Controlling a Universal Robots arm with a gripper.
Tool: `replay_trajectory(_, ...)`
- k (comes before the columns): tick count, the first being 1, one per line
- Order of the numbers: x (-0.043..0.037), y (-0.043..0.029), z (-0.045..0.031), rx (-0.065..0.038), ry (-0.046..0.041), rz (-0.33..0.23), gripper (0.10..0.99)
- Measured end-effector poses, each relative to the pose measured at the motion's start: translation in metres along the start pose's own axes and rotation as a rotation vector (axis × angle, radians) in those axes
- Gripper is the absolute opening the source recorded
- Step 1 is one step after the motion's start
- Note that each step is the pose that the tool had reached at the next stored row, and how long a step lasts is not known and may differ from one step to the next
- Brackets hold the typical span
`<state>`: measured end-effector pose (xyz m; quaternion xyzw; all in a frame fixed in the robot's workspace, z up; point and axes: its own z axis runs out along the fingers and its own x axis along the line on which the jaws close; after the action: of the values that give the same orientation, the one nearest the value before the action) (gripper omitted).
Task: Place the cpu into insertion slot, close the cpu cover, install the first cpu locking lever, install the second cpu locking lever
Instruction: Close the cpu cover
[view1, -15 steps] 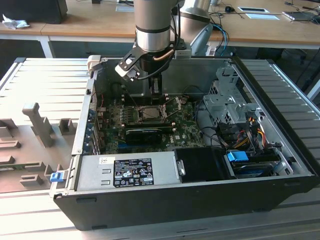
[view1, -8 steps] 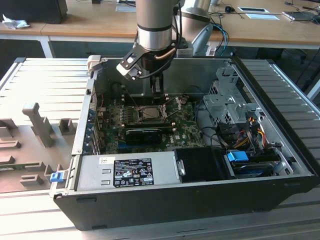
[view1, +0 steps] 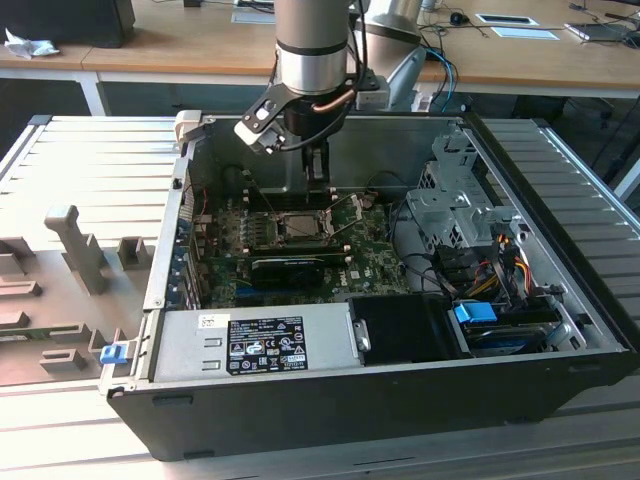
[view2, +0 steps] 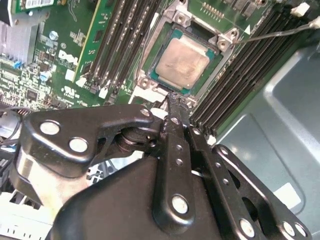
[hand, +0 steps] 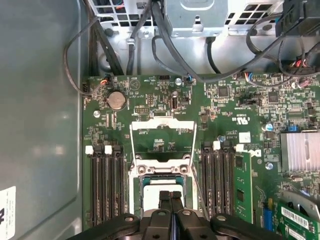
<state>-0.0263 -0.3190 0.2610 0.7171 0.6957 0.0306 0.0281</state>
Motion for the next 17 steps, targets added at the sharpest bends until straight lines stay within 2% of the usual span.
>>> replay_trajectory(1,0.0000,0.0024,0.0002,0.000,0.0000,0.000,0.106)
replay_trajectory(4,0.0001,0.0034,-0.0006,0.000,0.0003,0.000,0.106)
replay_trajectory(5,0.0003,0.0074,-0.0004,0.000,0.0000,0.000,0.106)
replay_trajectory(7,0.0007,0.0235,0.0010,0.001,0.0001,0.000,0.106)
replay_trajectory(10,0.0012,0.0384,0.0022,0.003,-0.0001,0.000,0.106)
replay_trajectory(11,0.0017,0.0486,0.0030,0.003,-0.0001,0.000,0.106)
replay_trajectory(14,0.0029,0.0649,0.0046,0.005,0.0000,0.000,0.106)
replay_trajectory(17,0.0043,0.0774,0.0077,0.006,0.0000,-0.002,0.106)
